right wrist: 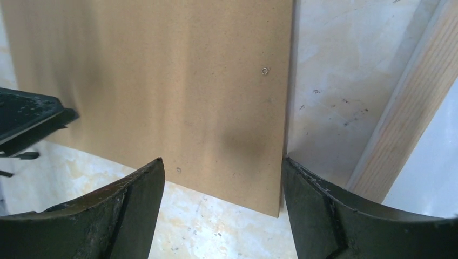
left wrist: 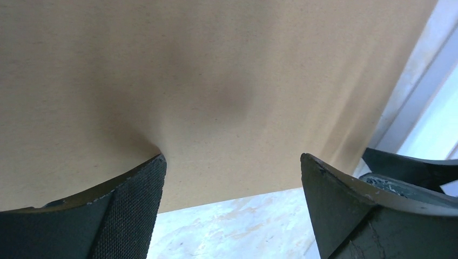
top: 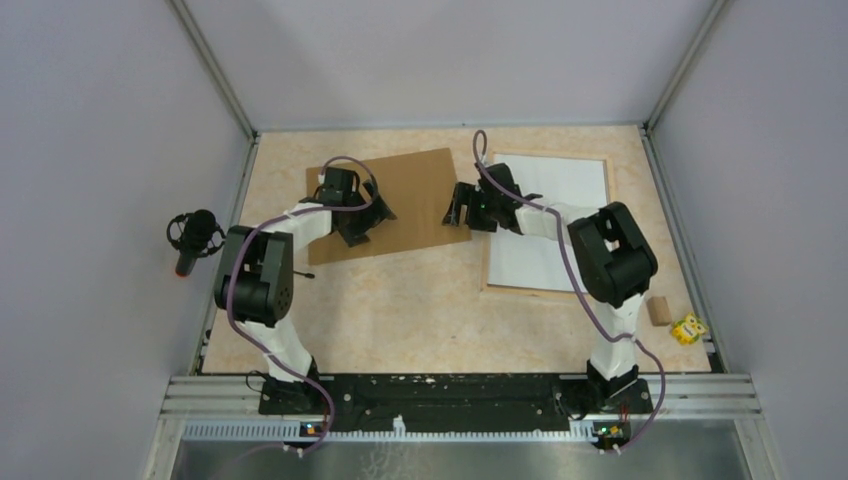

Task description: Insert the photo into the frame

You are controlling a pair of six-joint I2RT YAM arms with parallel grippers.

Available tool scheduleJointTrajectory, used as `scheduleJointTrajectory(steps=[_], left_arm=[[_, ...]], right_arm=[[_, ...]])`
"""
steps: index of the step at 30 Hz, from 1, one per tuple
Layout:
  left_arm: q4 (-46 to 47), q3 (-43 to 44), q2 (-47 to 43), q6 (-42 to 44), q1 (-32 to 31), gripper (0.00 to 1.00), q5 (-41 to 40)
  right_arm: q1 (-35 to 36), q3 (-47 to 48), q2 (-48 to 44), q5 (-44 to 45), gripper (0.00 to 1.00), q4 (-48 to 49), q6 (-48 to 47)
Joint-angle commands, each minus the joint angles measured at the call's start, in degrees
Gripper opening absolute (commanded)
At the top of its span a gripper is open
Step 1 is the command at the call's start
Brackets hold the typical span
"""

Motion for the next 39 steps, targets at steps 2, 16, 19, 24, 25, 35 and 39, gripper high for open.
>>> scheduleJointTrajectory(steps=[2,16,19,24,25,35,39], left_arm=[[0.2,-3.0,4.9,-3.0,-0.4,0.98,6.6],[2.0,-3.5,1.1,-2.7,-2.4,0.98,10.0],[-1.7,1.0,-1.3,3.5,-2.6,0.98,5.5],[-4.0,4.1,-8.2,15.4,-2.7,0.98,-17.9],[-3.6,4.0,-8.7,17.5,-2.7,0.98,-20.6],[-11.0,13.6,-2.3,25.0,2.9,0.98,-31.0],[-13.4,17.9,1.3,26.7,5.8,0.98,-31.6]], right_arm=[[-0.6,-4.1,-5.7,-7.6,0.77,13.6,5.0],[-4.3,-12.7,-15.5,-7.6,0.77,19.6,5.0],[-4.1,-8.7,-12.2,-7.6,0.77,12.8,5.0],[-0.5,-2.0,-6.8,-7.6,0.77,3.9,5.0],[0.2,-0.6,-5.8,-7.6,0.77,2.8,5.0],[1.0,3.3,-0.5,-7.6,0.77,-3.2,5.0],[1.0,2.6,-0.3,-7.6,0.77,-1.1,5.0]])
